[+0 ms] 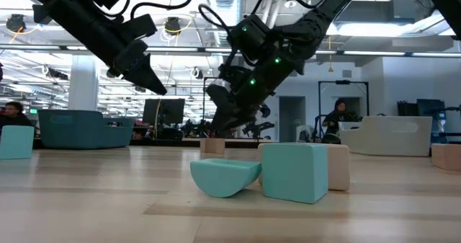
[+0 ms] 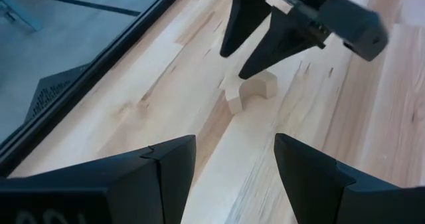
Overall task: Sort & place blocks by color
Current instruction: Put the top brown block into the transparent bin
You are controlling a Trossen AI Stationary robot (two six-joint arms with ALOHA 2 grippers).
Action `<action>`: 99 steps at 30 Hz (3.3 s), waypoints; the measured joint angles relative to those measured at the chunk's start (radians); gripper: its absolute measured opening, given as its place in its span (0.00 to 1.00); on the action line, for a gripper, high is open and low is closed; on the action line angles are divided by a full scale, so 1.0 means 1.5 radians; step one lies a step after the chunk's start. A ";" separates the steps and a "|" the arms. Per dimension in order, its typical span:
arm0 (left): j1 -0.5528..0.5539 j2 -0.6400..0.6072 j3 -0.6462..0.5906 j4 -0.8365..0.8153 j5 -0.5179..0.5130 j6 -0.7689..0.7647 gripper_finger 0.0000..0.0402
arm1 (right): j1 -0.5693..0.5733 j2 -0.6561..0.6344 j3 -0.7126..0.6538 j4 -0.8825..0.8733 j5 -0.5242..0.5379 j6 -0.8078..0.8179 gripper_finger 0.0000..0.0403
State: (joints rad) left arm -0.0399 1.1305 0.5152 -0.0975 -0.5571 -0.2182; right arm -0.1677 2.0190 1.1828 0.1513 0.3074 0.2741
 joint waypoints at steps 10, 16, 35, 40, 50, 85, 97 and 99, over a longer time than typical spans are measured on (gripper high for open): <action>0.000 0.000 0.000 0.043 0.000 0.004 0.49 | 0.031 0.000 -0.019 -0.016 -0.027 0.013 0.70; 0.000 0.000 0.000 0.049 0.000 0.010 0.49 | 0.012 0.000 -0.030 -0.003 -0.009 0.010 0.70; 0.000 0.000 0.000 0.081 0.000 0.068 0.49 | -0.019 0.082 0.001 0.065 -0.041 0.031 0.68; 0.001 0.000 0.000 0.066 -0.004 0.070 0.49 | -0.016 0.064 0.001 0.024 -0.046 0.028 0.53; 0.001 0.000 0.000 -0.023 -0.003 0.045 0.49 | 0.004 0.010 -0.001 -0.015 -0.050 -0.007 0.10; -0.212 0.014 -0.001 0.183 0.033 0.460 0.49 | 0.085 -0.102 -0.001 0.057 -0.421 0.051 0.13; -0.215 0.154 -0.001 0.374 0.018 0.587 0.49 | 0.095 -0.100 -0.001 0.051 -0.417 0.051 0.13; -0.218 0.165 0.000 0.388 -0.018 0.594 0.47 | 0.092 -0.100 -0.001 0.050 -0.412 0.047 0.13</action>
State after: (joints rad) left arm -0.3669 1.3779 0.5148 0.4846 -0.5841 0.6731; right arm -0.0291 1.8687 1.1816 0.2264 -0.3112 0.3452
